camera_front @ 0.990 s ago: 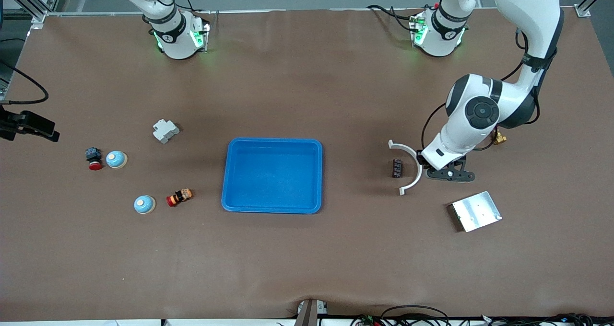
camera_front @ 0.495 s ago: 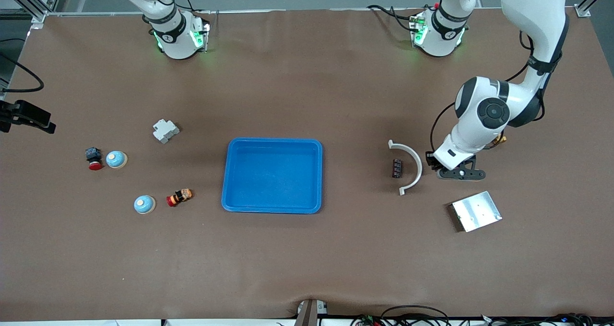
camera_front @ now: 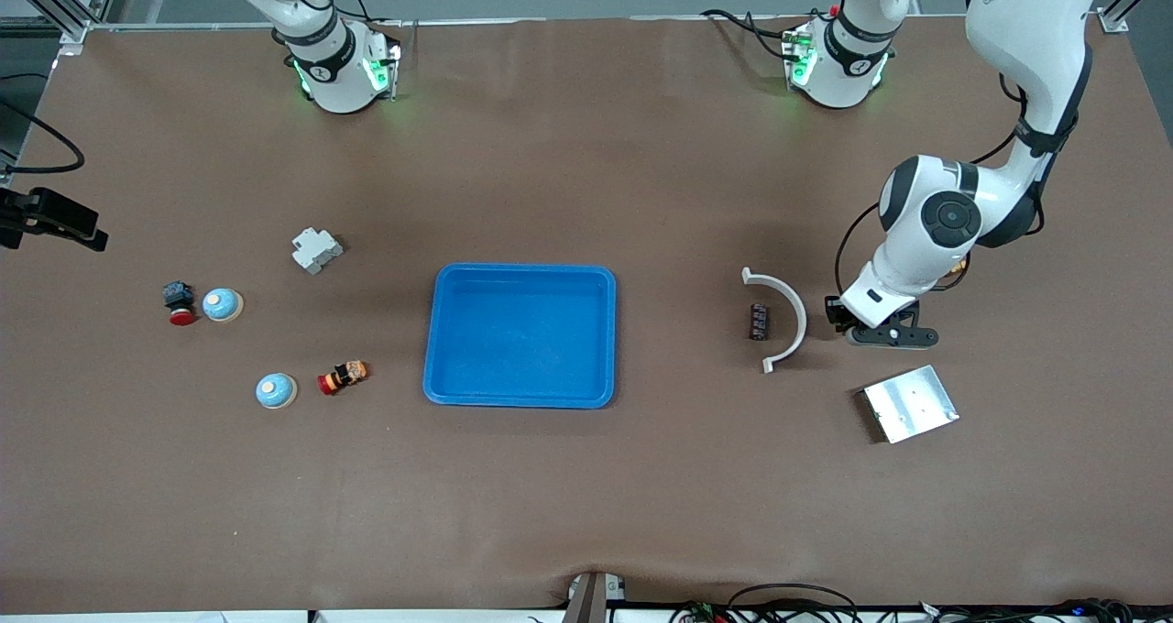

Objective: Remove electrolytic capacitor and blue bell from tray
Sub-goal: 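Lower the capacitor inside the white arc and open the left gripper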

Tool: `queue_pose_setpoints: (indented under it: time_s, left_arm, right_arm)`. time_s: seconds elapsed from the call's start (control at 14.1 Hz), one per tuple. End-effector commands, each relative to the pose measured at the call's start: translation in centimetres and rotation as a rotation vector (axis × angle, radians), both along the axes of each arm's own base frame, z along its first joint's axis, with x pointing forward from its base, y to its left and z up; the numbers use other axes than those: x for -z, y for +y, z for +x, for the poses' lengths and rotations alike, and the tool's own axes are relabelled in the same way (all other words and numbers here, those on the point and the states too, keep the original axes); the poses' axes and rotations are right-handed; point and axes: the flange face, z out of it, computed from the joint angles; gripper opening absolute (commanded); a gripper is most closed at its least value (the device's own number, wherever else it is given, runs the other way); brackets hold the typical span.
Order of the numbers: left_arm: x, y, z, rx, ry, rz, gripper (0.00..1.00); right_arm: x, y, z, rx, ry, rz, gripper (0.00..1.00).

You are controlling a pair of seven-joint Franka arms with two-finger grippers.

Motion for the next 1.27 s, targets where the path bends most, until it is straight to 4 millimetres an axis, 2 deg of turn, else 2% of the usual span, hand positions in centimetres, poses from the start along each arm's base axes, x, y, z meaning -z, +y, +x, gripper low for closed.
queue_pose_setpoints:
  time_s: [0.0,0.14,0.35,0.99,1.2]
  left_arm:
    - [0.2,0.4,-0.2,0.038,-0.012,0.014,0.00]
    - [0.4,0.4,-0.3,0.039,-0.008,0.016,0.00]
    - [1.8,0.3,-0.9,0.042,-0.003,0.006,0.00]
    - [3.2,0.6,-1.9,0.035,0.000,-0.007,0.00]
    - [4.2,1.8,-2.0,0.043,0.002,0.003,0.00]
  right_arm:
    - [-0.9,0.2,-0.5,0.014,-0.004,0.002,1.00]
    - [-1.0,0.4,-0.4,0.013,-0.005,0.001,1.00]
    - [-1.0,1.0,-0.4,0.001,-0.007,-0.007,1.00]
    - [-1.1,0.7,-0.4,0.005,-0.009,-0.013,1.00]
    - [-1.0,0.7,-0.4,0.003,-0.008,-0.014,1.00]
